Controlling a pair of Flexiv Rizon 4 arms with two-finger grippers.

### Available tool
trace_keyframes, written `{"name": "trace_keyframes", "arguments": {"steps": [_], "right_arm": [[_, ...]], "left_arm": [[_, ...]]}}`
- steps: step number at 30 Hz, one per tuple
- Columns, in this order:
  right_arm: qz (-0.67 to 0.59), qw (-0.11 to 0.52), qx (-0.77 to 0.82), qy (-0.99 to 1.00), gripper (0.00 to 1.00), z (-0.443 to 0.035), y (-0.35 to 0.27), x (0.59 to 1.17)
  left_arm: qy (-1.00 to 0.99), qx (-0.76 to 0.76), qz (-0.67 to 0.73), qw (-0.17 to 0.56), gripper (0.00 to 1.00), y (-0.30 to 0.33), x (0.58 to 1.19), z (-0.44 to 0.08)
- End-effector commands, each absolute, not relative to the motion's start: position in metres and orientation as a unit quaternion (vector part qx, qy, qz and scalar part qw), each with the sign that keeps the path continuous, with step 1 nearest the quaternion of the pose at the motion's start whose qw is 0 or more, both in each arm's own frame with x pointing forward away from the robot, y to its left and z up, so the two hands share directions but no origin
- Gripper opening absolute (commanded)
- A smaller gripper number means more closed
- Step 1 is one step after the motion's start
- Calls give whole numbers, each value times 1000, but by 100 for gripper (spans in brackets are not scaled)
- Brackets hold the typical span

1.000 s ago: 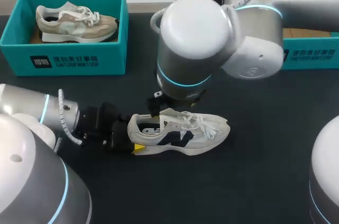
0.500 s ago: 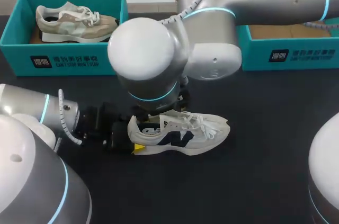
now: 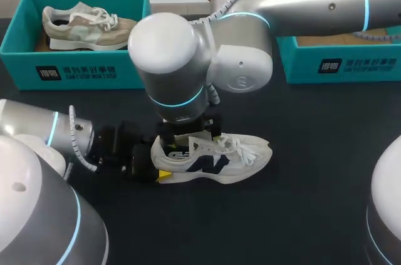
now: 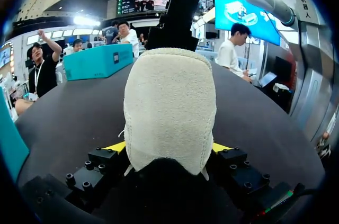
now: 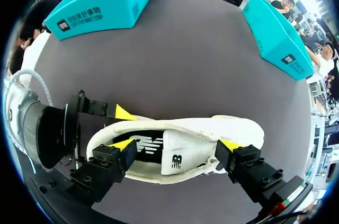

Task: Take the shoe out of the shoebox, open the shoe tongue, remove and reinsert the insole, then place the shoe into the shoebox

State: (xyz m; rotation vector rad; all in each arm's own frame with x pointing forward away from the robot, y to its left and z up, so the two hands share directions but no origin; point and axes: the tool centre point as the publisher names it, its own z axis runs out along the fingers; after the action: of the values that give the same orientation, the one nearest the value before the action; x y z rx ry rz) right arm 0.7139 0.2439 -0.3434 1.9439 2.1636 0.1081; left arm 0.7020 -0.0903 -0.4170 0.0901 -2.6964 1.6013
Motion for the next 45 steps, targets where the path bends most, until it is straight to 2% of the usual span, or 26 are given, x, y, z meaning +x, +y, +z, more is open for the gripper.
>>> {"name": "trace_keyframes", "arguments": {"steps": [1,11,23,24,25,26,27,28,30,31,33,45], "right_arm": [[37,128,683,719,100,-352,245,707],[-24,185,696,694,100,-356,232,704],[-52,213,717,661,100,-342,213,701],[-52,214,718,660,98,-341,212,701],[-54,216,720,657,79,-339,211,700],[-53,216,721,657,55,-337,210,700],[-53,217,722,655,49,-335,209,700],[-53,217,723,654,48,-333,209,700],[-53,217,723,654,35,-330,209,699],[-53,217,723,654,26,-329,209,699],[-45,211,724,655,0,-327,207,700],[-7,160,726,669,0,-329,199,706]], "left_arm": [[-860,28,510,3,0,-92,699,-420],[-860,28,510,3,0,-92,699,-420],[-860,28,510,3,0,-92,699,-420],[-860,28,510,3,0,-92,699,-420],[-860,28,510,3,0,-92,699,-420],[-860,28,510,3,0,-92,699,-420],[-860,28,510,3,0,-92,699,-420],[-860,28,510,3,0,-92,699,-420],[-860,28,510,3,0,-92,699,-420],[-860,28,510,3,0,-92,699,-420],[-860,28,510,3,0,-92,699,-420],[-860,28,510,3,0,-92,699,-420]]}}
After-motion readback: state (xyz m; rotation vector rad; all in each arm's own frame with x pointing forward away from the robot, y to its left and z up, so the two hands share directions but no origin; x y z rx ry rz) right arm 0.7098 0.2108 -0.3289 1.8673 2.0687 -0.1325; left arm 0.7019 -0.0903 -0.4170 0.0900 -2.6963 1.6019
